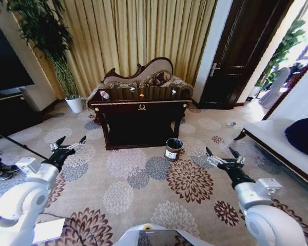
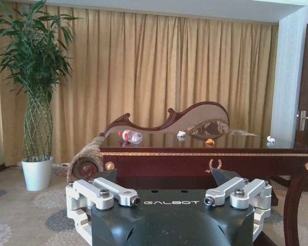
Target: Move to the front of the table and place the trash on the table into the trash bin.
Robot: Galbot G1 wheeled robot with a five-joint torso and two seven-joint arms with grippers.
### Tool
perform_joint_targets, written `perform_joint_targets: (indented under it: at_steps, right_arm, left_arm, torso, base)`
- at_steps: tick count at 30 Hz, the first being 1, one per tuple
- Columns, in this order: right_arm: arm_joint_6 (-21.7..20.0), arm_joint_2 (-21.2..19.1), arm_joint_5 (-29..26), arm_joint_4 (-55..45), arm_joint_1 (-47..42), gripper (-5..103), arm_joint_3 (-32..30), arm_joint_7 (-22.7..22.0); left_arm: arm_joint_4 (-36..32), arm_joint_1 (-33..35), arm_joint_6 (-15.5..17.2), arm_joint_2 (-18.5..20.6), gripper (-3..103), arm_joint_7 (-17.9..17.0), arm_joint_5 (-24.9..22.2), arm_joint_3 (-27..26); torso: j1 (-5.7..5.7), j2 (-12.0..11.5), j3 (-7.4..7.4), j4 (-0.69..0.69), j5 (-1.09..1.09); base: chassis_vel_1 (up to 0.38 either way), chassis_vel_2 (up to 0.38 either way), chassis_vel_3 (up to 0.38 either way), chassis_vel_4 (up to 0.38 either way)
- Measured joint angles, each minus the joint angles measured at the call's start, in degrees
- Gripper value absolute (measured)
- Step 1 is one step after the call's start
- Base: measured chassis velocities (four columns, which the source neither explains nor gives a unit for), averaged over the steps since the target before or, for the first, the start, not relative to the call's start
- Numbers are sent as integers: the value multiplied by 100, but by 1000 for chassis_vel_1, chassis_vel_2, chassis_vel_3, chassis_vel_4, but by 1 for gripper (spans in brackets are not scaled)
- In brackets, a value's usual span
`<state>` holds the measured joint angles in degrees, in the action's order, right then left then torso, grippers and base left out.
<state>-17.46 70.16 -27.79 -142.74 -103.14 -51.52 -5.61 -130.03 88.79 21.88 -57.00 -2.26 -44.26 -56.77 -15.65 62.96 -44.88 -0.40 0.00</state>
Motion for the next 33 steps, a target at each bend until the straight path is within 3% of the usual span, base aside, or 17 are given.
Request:
perform_joint_targets:
  at_steps: [33]
  right_arm:
    - [145,50,108,94,-23,100,-48,276]
  left_arm:
    - [-9,3,-121,44,100,-40,61,12]
  torso:
    - [0,0,0,0,0]
  base:
    - [-15,15,15,-14]
